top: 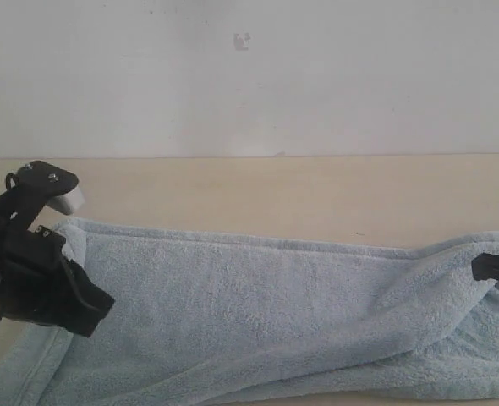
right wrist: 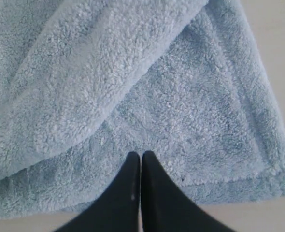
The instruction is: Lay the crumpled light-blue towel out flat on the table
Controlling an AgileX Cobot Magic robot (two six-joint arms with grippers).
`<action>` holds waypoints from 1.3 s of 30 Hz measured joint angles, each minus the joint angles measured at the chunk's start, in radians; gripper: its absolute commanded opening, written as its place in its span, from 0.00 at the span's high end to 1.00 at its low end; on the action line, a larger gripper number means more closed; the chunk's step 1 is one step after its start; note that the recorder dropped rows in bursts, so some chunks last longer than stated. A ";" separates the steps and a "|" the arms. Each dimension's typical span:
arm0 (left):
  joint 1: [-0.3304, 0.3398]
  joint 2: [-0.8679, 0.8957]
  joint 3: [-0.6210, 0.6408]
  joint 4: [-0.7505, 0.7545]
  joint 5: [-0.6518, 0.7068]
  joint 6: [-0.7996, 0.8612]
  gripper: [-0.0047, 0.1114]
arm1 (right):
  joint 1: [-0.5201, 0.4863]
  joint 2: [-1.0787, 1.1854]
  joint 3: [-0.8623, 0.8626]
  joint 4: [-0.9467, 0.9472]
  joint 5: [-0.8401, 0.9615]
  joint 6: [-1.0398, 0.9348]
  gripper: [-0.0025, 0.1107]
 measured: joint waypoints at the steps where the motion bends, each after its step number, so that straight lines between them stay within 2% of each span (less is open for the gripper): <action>1: 0.000 0.005 0.000 0.006 -0.025 -0.015 0.93 | 0.000 0.000 0.000 0.000 0.005 0.002 0.98; 8: 0.000 0.107 0.000 0.023 -0.081 -0.052 0.93 | 0.000 -0.002 0.000 -0.016 0.010 -0.009 0.98; 14: 0.000 0.212 -0.029 0.030 -0.066 -0.052 0.93 | 0.000 0.041 0.002 -0.173 -0.016 0.081 0.98; 19: 0.000 0.247 -0.043 0.030 -0.063 -0.053 0.93 | 0.000 0.130 0.006 -0.287 -0.026 0.172 0.98; 30: 0.000 0.259 -0.043 0.045 -0.094 -0.055 0.93 | 0.000 0.215 0.004 -0.329 -0.034 0.195 0.98; 34: 0.002 0.259 -0.043 0.097 -0.115 -0.063 0.93 | 0.001 0.233 -0.007 -0.427 0.003 0.325 0.98; 39: 0.036 0.259 -0.043 0.122 -0.124 -0.080 0.93 | 0.009 0.249 -0.013 -0.683 0.104 0.585 0.98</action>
